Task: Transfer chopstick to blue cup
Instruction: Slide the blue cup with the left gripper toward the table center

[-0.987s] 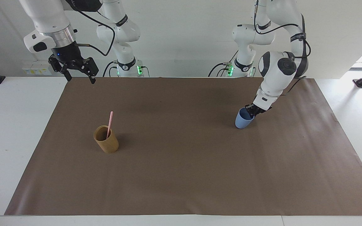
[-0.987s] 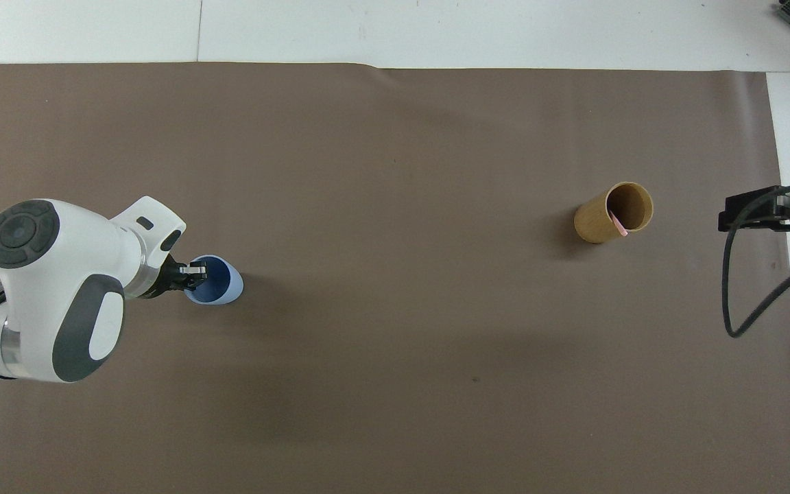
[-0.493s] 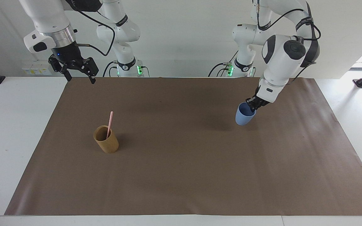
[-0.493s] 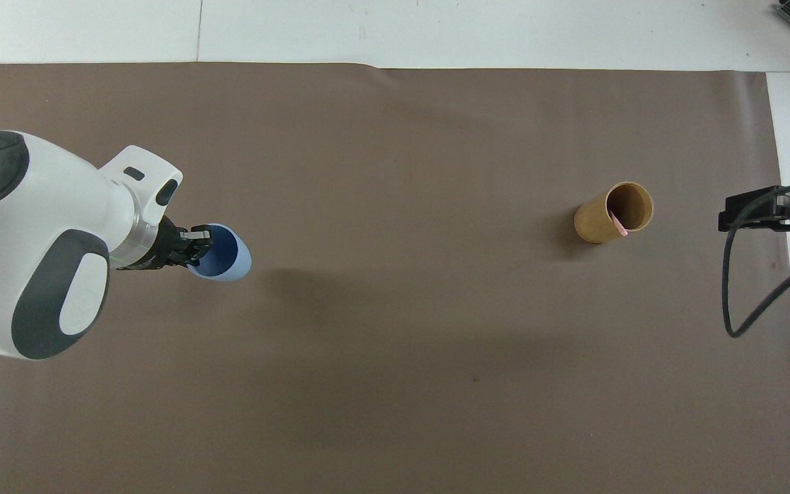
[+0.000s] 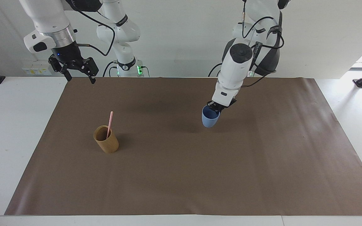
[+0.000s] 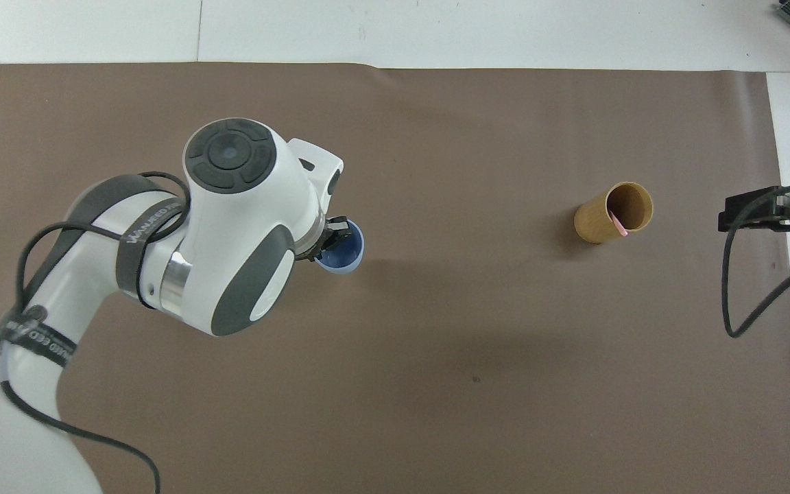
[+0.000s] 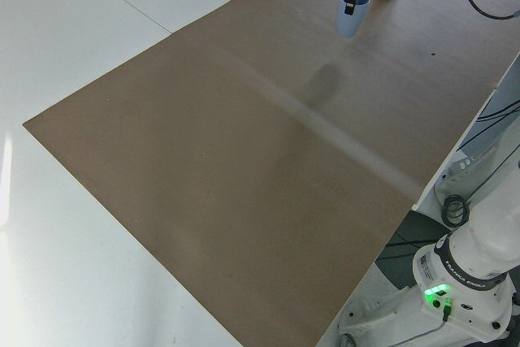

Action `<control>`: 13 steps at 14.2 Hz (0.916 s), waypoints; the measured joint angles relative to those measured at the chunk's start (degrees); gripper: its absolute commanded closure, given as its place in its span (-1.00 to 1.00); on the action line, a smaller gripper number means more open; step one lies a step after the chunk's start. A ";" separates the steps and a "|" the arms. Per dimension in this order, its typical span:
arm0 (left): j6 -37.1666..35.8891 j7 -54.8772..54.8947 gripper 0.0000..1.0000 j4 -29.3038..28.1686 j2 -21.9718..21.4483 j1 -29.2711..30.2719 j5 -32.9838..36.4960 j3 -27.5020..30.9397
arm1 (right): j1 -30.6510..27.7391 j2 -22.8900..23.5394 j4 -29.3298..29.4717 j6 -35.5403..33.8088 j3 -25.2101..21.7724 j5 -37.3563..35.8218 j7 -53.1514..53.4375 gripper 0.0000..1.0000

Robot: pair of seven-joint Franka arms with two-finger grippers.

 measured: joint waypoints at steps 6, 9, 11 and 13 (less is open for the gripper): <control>8.30 -4.44 1.00 2.48 3.94 -5.26 -0.11 -0.07 | 0.00 0.00 -0.04 0.00 -0.01 0.00 0.00 -1.00; 8.90 -4.69 1.00 2.12 4.87 -6.80 -0.11 -0.10 | 0.00 0.00 -0.20 0.00 -0.01 0.00 0.00 -1.00; 10.49 -4.77 1.00 1.04 5.82 -7.31 -0.11 -0.05 | 0.00 -0.02 -0.26 0.00 -0.01 0.00 0.00 -1.00; 11.58 -4.77 0.99 0.54 6.82 -7.45 -0.11 -0.03 | 0.00 -0.02 -0.31 0.41 -0.02 0.00 0.00 -1.00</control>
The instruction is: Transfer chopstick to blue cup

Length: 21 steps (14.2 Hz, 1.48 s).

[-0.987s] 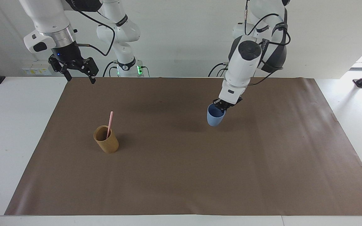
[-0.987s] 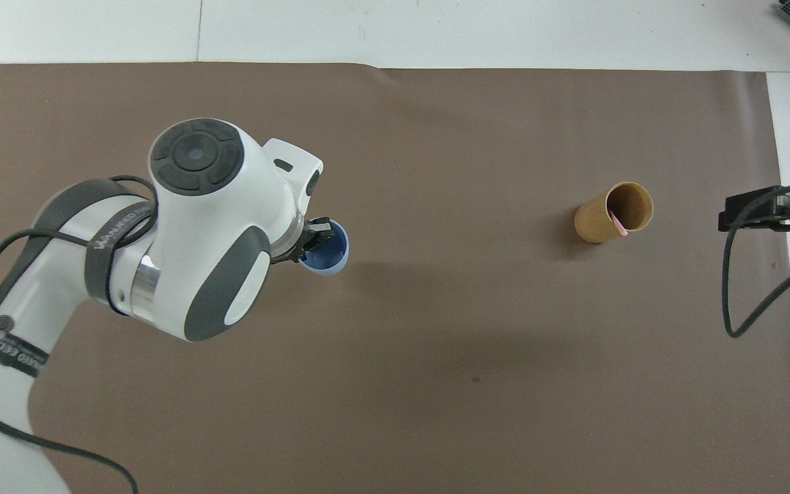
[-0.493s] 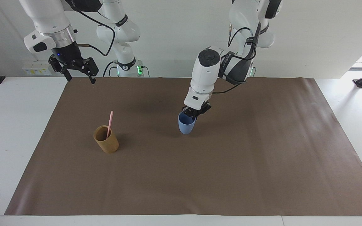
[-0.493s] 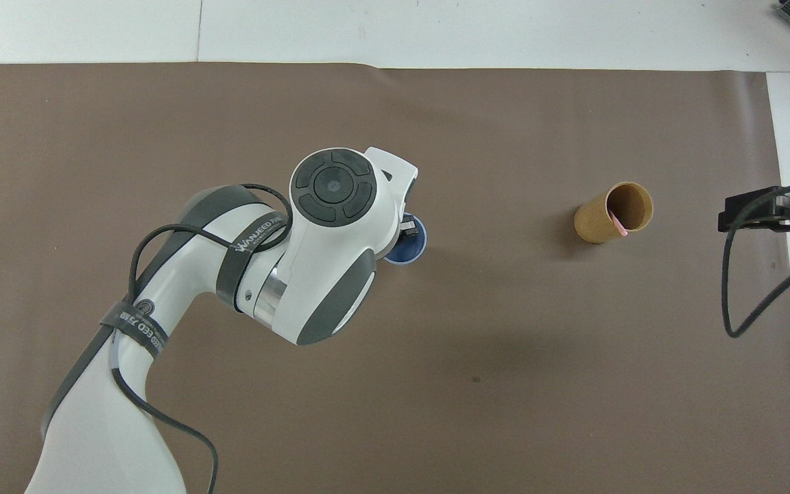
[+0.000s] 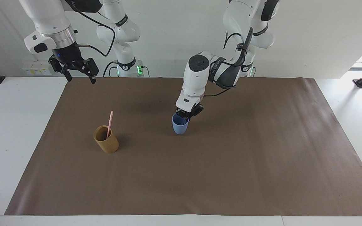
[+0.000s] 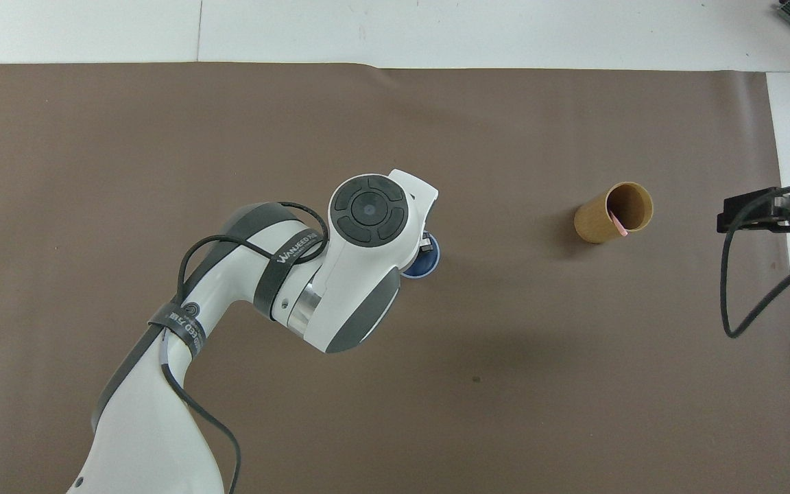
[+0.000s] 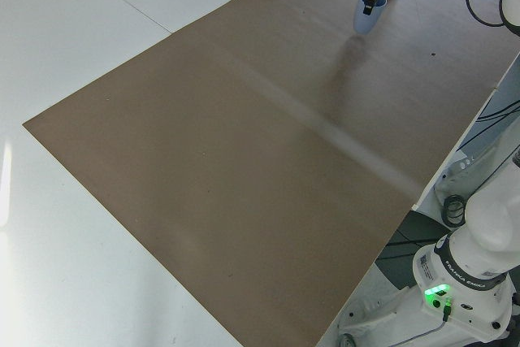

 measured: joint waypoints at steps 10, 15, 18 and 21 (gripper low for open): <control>-2.44 0.02 -1.00 1.03 -1.85 0.31 1.31 2.17 | 0.13 0.30 -5.88 9.09 -0.08 0.00 0.00 -1.00; -8.01 6.87 -1.00 1.13 -7.60 7.80 3.99 3.20 | 1.55 5.17 -12.26 19.92 0.22 0.01 0.00 -1.00; -12.74 16.49 -1.00 1.11 -10.65 14.26 4.00 3.33 | 3.23 7.80 -13.00 20.81 0.28 0.02 1.31 -1.00; -17.65 27.93 -1.00 1.02 -13.28 21.04 4.00 3.37 | 3.96 7.55 -15.32 20.81 0.30 0.02 3.26 -0.94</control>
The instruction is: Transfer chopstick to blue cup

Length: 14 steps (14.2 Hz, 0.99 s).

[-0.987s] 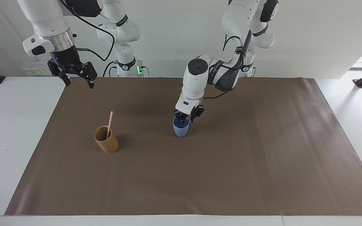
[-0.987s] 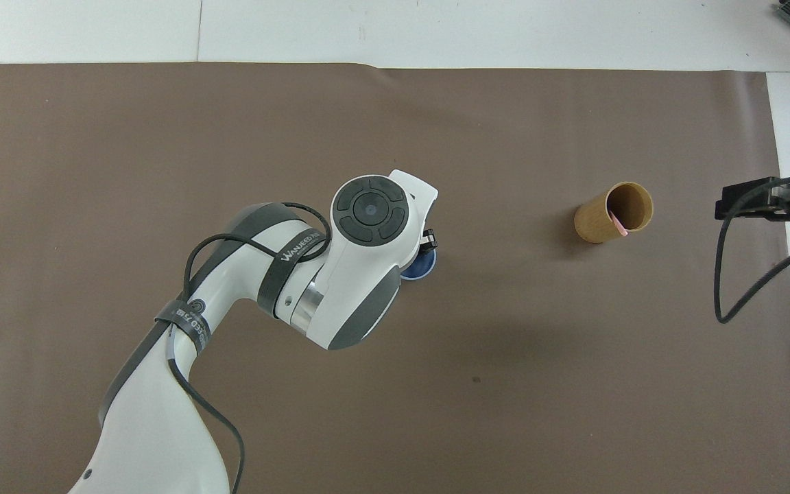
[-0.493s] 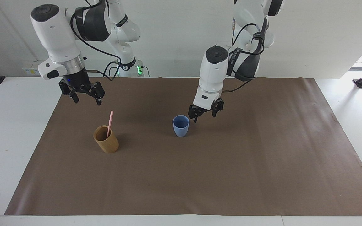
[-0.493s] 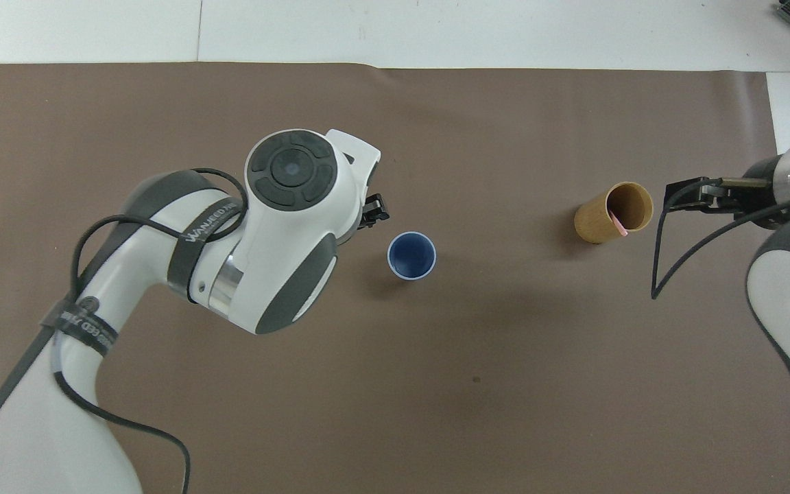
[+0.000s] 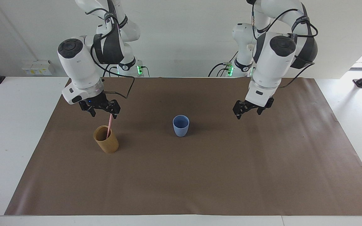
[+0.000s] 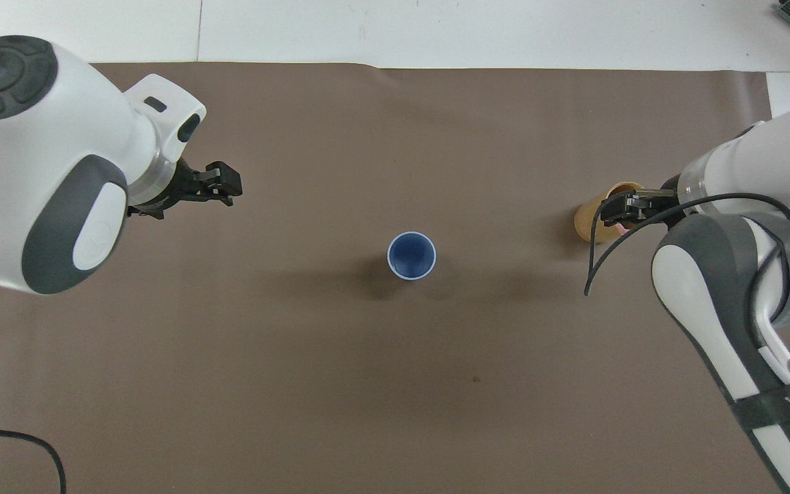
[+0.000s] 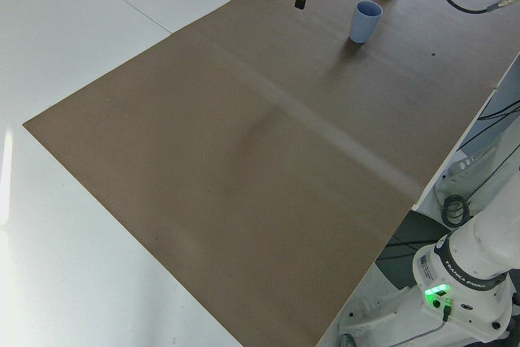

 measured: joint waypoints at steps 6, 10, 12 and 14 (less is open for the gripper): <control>-6.20 21.01 -1.00 -0.75 -2.63 10.95 -0.02 0.06 | -0.01 -0.97 -1.40 -0.02 -0.05 0.75 1.24 0.56; -9.49 24.57 -1.00 -0.24 -6.80 13.54 -0.03 0.00 | -0.01 -0.98 -1.40 0.03 -0.07 3.29 1.44 0.85; -11.39 24.57 -1.00 -0.06 -10.29 13.54 -0.04 -0.31 | -0.02 -1.09 -1.38 0.05 -0.18 4.86 1.53 1.00; -14.18 24.57 -1.00 0.33 -13.88 13.54 -0.16 -0.48 | -0.10 -1.09 -1.36 0.09 -0.22 5.43 1.54 1.00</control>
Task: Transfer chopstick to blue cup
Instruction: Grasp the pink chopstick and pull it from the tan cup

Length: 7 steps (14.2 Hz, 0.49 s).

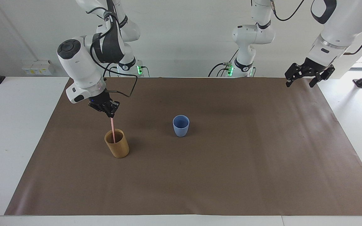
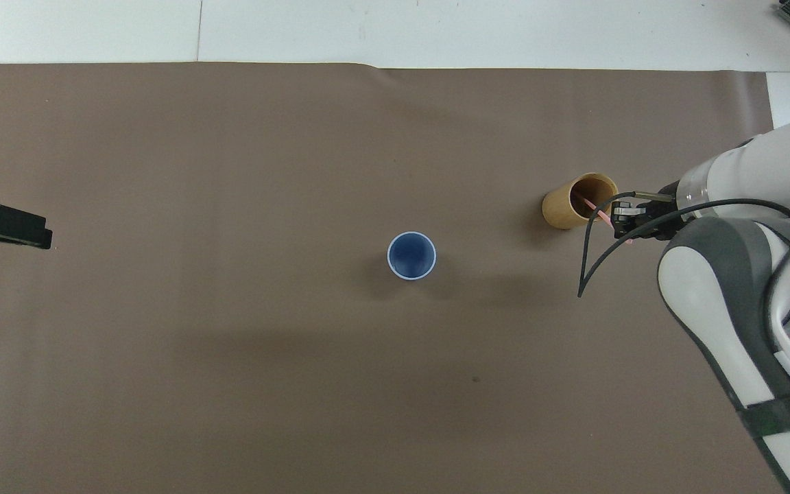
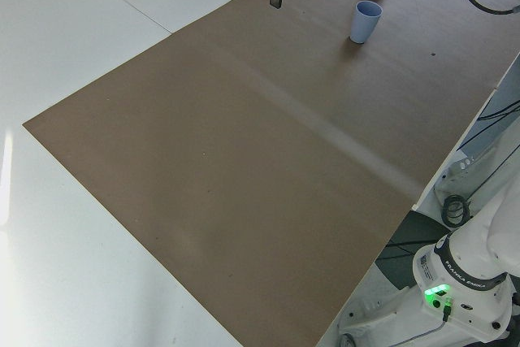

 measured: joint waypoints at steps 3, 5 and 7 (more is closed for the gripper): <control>-3.39 0.00 -1.00 2.59 -1.30 -0.01 -0.86 -0.37 | -0.35 -0.02 0.47 0.00 -0.29 0.00 0.00 1.00; -3.45 0.00 -1.00 2.96 -1.31 -0.06 -1.01 -0.83 | -0.63 -0.21 1.80 -0.10 -0.37 0.00 0.00 1.00; -3.69 0.00 -1.00 2.96 -1.31 -0.08 -1.03 -1.40 | -0.66 -0.66 3.83 -1.93 -0.48 0.00 0.00 1.00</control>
